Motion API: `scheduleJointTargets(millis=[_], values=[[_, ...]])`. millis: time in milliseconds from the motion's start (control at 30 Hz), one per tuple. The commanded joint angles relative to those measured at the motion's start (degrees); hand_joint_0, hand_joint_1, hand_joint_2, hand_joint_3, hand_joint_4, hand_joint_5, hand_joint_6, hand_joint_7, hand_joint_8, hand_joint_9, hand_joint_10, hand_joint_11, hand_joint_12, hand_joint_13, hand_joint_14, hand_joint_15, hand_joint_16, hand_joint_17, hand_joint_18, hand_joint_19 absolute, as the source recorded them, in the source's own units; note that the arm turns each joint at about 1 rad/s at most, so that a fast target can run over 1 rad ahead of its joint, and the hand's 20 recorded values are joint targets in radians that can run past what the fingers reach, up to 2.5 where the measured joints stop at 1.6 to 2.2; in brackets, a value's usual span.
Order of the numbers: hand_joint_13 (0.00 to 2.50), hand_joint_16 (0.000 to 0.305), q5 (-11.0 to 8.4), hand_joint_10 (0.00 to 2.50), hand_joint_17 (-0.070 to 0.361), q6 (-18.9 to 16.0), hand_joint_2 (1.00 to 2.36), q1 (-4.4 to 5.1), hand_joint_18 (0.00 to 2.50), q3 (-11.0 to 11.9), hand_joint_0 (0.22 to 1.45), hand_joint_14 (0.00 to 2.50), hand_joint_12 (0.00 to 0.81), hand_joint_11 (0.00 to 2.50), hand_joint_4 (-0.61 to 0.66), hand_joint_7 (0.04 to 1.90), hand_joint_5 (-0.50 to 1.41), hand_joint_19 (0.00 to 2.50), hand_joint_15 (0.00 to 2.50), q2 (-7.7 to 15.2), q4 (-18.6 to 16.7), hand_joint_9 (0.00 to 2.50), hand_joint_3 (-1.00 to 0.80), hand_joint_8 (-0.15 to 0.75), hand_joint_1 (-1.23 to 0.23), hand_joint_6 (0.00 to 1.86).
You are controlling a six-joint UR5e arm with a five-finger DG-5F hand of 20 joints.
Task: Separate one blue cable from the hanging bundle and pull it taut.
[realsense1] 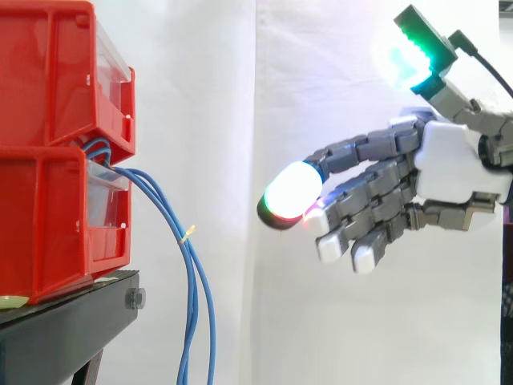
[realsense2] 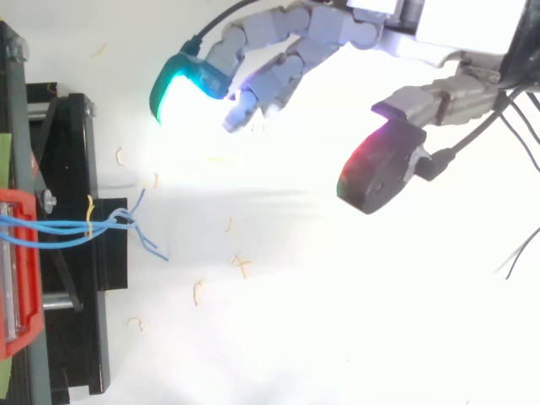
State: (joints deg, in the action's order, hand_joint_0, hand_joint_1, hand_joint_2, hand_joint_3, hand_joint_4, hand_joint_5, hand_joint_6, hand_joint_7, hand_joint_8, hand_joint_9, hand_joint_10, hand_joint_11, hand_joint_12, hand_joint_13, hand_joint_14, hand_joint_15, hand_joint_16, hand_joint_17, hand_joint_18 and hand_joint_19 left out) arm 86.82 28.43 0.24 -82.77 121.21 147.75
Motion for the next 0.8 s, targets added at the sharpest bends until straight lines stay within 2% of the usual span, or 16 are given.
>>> scheduleJointTargets(millis=[0,33,67,100,133,167,267,367,467,667,767], values=[[0.67,0.085,0.37,0.0,0.191,-0.39,1.0,-0.32,0.84,0.24,0.3,0.01,0.392,0.13,0.28,0.63,-0.16,0.31,0.31,1.75,-0.62,0.68,-0.5,0.315,-0.31,0.5],[0.66,0.086,0.46,0.0,0.193,-0.48,1.0,-0.41,0.83,0.68,0.3,0.01,0.392,0.13,0.28,0.63,-0.16,0.3,0.31,2.54,-1.14,0.68,-0.5,0.313,-0.31,0.5],[0.66,0.087,2.13,0.0,0.195,-1.36,1.0,-0.94,0.83,3.14,0.3,0.01,0.392,0.13,0.28,0.63,-0.16,0.29,0.31,5.88,-3.69,0.68,-0.5,0.315,-0.32,0.5],[0.66,0.089,3.62,0.0,0.201,-1.98,1.0,-1.03,0.86,4.81,0.3,0.01,0.391,0.13,0.28,0.63,-0.16,0.27,0.31,7.64,-4.84,0.68,-0.5,0.315,-0.32,0.5],[0.66,0.091,4.68,0.0,0.204,-2.5,1.0,-1.12,0.87,5.95,0.3,0.01,0.392,0.13,0.28,0.63,-0.16,0.27,0.31,8.43,-5.19,0.68,-0.5,0.315,-0.32,0.5],[0.66,0.091,6.52,0.0,0.204,-3.56,1.0,-1.12,0.87,8.32,0.3,0.01,0.393,0.13,0.28,0.63,-0.16,0.27,0.31,10.28,-5.36,0.68,-0.5,0.313,-0.32,0.5],[0.64,0.089,7.66,0.0,0.201,-4.35,1.0,-0.94,0.82,10.35,0.3,0.01,0.395,0.12,0.28,0.63,-0.16,0.27,0.3,11.42,-3.96,0.66,-0.5,0.314,-0.32,0.5],[0.62,0.088,7.14,0.0,0.197,-4.35,1.0,-0.59,0.81,10.61,0.3,0.01,0.396,0.11,0.28,0.63,-0.16,0.26,0.3,11.42,-3.25,0.66,-0.5,0.314,-0.32,0.5],[0.61,0.087,5.38,0.0,0.195,-4.35,1.0,-0.24,0.8,10.7,0.3,0.01,0.395,0.11,0.28,0.63,-0.16,0.27,0.29,11.42,-3.34,0.65,-0.5,0.313,-0.32,0.5],[0.58,0.086,4.94,0.0,0.193,-4.09,1.0,0.38,0.75,10.52,0.3,0.01,0.394,0.11,0.29,0.63,-0.15,0.27,0.28,11.42,-3.08,0.65,-0.5,0.312,-0.32,0.5],[0.56,0.085,3.71,0.0,0.192,-4.26,1.0,0.99,0.7,10.52,0.3,0.01,0.396,0.1,0.31,0.62,-0.15,0.27,0.28,11.51,-3.17,0.64,-0.5,0.312,-0.33,0.5]])
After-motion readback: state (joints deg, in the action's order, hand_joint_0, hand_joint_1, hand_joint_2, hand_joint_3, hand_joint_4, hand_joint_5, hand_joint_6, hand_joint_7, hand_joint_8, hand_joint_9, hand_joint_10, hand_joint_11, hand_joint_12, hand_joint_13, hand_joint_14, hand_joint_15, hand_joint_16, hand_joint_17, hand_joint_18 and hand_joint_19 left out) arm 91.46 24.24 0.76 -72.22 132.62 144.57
